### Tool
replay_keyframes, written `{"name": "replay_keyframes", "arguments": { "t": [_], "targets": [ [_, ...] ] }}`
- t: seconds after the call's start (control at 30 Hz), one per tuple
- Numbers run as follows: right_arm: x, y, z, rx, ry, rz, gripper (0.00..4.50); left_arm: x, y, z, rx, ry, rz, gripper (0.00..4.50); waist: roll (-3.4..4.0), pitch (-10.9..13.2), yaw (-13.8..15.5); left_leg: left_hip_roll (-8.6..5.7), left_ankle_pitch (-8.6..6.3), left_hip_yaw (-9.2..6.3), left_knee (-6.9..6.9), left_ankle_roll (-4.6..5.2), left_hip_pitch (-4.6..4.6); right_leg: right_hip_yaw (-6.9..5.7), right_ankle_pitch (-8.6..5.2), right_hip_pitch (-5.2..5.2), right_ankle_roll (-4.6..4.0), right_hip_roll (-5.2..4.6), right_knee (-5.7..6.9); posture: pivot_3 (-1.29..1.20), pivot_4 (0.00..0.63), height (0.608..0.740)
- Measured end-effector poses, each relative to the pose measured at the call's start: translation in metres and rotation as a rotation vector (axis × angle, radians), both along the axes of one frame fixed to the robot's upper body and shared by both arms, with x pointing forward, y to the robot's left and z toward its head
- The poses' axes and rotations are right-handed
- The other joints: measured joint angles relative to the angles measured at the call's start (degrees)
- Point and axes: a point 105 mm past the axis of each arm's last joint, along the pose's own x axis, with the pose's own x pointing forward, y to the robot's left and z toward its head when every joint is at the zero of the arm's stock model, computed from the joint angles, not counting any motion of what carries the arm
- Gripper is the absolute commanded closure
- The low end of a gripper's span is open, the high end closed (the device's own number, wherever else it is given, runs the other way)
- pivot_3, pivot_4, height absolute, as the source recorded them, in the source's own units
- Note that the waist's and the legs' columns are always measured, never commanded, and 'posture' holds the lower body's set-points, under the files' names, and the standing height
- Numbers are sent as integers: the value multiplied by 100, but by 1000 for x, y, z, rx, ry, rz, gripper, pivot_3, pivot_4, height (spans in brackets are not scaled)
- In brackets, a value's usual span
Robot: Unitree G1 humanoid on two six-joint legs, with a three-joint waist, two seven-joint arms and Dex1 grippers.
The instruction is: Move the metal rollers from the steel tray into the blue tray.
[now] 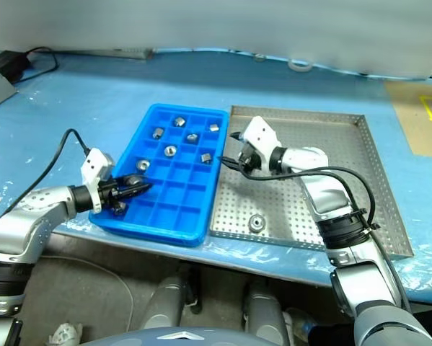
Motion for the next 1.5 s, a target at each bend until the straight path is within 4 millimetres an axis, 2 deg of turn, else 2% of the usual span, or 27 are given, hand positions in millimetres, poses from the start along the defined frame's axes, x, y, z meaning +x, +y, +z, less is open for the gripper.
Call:
{"name": "replay_keyframes", "arguments": {
  "t": [0.23, 0.27, 0.37, 0.5, 0.6, 0.73, 0.8, 0.87, 0.93, 1.03, 1.17, 1.33, 1.5],
  "targets": [
    [-2, 1, 4, -4, -6, -7, 947, 7, -3, -9, 26, -4, 13, 3172, -1, -1, -10, 0, 10, 0, -17, -15, 32, 4, 0, 14, 0, 0, 3, -19, 150, 740],
    [-2, 1, 4, -6, -8, -10, 912, 8, -4, -11, 18, 0, 16, 2443, -1, -1, -13, 0, 12, 1, -19, -18, 36, 4, 0, 14, 0, 1, 4, -19, 150, 740],
    [0, -3, 5, -9, -10, -31, 912, 6, -10, -13, 3, 7, -3, 1644, 2, -3, -5, 0, 17, 0, -28, -26, 57, 6, 0, 32, 0, 1, 7, -25, 150, 740],
    [-1, -2, 7, -9, -17, -29, 912, 2, -16, -16, 8, 19, -35, 365, 3, -2, 15, -1, 17, 0, -37, -29, 115, 6, -4, 92, 6, 1, -1, -29, 150, 740],
    [-1, -3, 7, -11, -20, -30, 912, 3, -17, -15, 8, 22, -41, 365, 3, -2, 19, -2, 17, 0, -40, -32, 119, 10, -22, 92, 38, 1, -1, -31, 150, 740],
    [4, -14, 5, -15, -22, -62, 912, 14, -18, 0, -44, 19, -15, 365, -1, 1, 38, -4, 22, 0, -41, -40, 107, 10, -5, 84, 9, 1, 0, -39, 150, 740],
    [12, -32, 2, -23, -13, -119, 912, 27, -28, 33, -153, -53, -16, 365, -4, 2, 93, -6, 26, 0, -37, -46, 96, 10, -3, 85, 5, 1, -2, -42, 150, 740],
    [20, -49, -3, -26, -2, -177, 912, 32, -44, 67, -224, -134, -68, 365, -4, 1, 118, -11, 21, 3, -24, -36, 95, 17, 0, 92, -1, -2, -6, -67, 150, 740],
    [27, -67, -7, -43, -7, -252, 912, 32, -62, 78, -247, -162, -129, 365, -1, -1, 96, -14, 15, 14, -21, -26, 93, 23, 1, 93, -2, -5, -18, -73, 150, 740],
    [40, -107, -9, -70, -18, -411, 912, 31, -109, 68, -270, -119, -262, 365, -1, -1, 109, -16, 9, 14, -15, -13, 48, 22, 1, 59, -2, -4, -31, -104, 150, 740],
    [37, -130, -8, -86, -39, -480, 912, 37, -149, 53, -273, -63, -348, 365, -3, -3, -48, -10, 3, 13, 18, 37, -50, 18, 3, -35, 1, -4, 5, -173, 150, 740],
    [21, -145, -25, -108, 5, -516, 912, 39, -172, 48, -268, -60, -418, 365, -2, -3, -269, -6, -7, 8, 28, 55, -88, 10, 4, -72, 3, -4, 14, -245, 150, 740],
    [4, -144, -16, -52, 3, -513, 912, 39, -173, 40, -262, -34, -443, 365, 0, -4, -430, 2, -6, 9, 39, 55, -79, 9, 4, -63, 2, -1, 14, -278, 150, 740]
  ]
}}
